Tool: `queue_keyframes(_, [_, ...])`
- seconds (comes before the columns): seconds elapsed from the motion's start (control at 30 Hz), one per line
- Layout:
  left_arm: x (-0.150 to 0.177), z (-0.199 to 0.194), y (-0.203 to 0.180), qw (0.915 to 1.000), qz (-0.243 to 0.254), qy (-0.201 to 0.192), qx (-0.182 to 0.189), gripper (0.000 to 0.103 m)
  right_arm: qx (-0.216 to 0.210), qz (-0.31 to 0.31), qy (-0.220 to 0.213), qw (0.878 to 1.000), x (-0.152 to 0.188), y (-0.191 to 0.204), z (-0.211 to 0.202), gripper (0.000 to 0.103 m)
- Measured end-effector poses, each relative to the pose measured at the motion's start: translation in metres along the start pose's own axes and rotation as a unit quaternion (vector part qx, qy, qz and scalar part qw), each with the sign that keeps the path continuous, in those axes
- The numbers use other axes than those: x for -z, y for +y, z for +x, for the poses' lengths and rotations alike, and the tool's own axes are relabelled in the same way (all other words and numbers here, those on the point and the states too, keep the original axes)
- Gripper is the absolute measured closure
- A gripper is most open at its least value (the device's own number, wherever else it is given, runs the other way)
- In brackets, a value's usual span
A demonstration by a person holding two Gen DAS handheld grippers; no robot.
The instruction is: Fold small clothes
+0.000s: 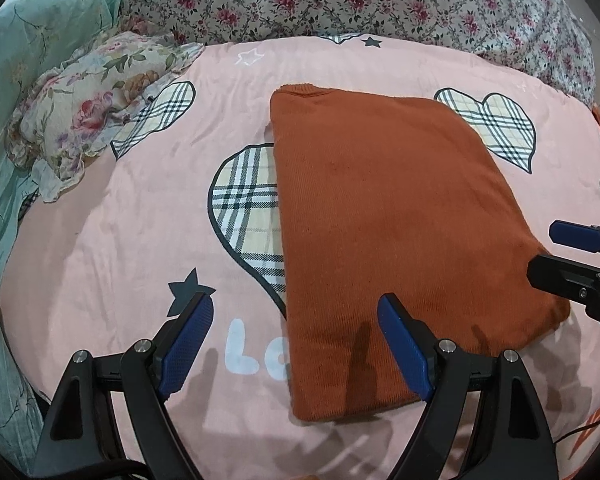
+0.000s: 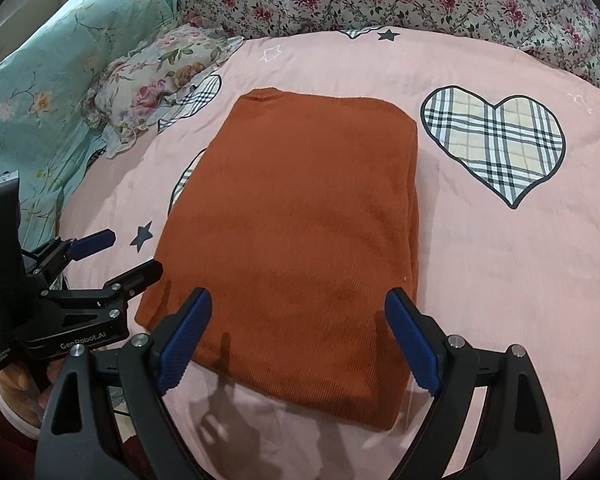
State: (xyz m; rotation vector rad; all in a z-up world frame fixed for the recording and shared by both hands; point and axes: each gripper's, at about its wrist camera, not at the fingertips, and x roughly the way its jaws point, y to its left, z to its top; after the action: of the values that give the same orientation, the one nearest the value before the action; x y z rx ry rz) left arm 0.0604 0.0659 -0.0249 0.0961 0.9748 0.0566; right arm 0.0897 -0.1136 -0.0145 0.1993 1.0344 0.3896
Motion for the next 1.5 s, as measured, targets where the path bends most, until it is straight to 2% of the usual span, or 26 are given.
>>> queue_keyframes(0.63, [-0.003,0.005,-0.004,1.0,0.001,0.003,-0.007,0.018,-0.003,0.009,0.003,1.0,-0.007,-0.008,0.007,0.014])
queue_keyframes(1.5, [-0.002,-0.003,-0.008,0.9999,0.01,0.001,0.006,0.018,0.005,0.003,0.01,1.0,0.001,-0.005,0.004,0.014])
